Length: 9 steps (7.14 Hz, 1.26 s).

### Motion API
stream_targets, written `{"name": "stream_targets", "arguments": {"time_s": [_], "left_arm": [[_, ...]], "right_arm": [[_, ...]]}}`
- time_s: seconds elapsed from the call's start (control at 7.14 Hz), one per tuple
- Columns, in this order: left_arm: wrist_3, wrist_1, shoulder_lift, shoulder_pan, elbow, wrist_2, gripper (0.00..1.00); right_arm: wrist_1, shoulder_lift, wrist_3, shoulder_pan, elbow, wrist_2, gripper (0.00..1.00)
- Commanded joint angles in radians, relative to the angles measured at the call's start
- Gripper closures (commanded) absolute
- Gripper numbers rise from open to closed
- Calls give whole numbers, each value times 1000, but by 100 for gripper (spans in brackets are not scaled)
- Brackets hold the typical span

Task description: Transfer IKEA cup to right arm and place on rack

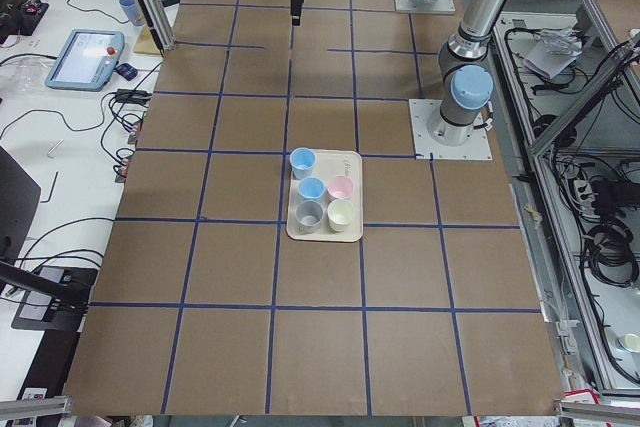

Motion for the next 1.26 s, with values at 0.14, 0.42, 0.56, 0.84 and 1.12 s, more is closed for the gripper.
{"name": "stream_targets", "arguments": {"time_s": [0.14, 0.42, 0.56, 0.84, 1.12], "left_arm": [[0, -5, 3, -4, 9, 0, 0], [0, -5, 1, -7, 3, -2, 0], [0, -5, -2, -7, 6, -2, 0], [0, -5, 0, -7, 7, 0, 0], [0, -5, 6, -9, 1, 0, 0]], "right_arm": [[-17, -11, 85, 74, 51, -1, 0], [-95, -9, 91, 92, 66, -2, 0], [-109, -6, 91, 93, 60, -2, 0], [-184, -5, 92, 93, 60, -8, 0], [-181, -5, 91, 93, 59, -8, 0]]}}
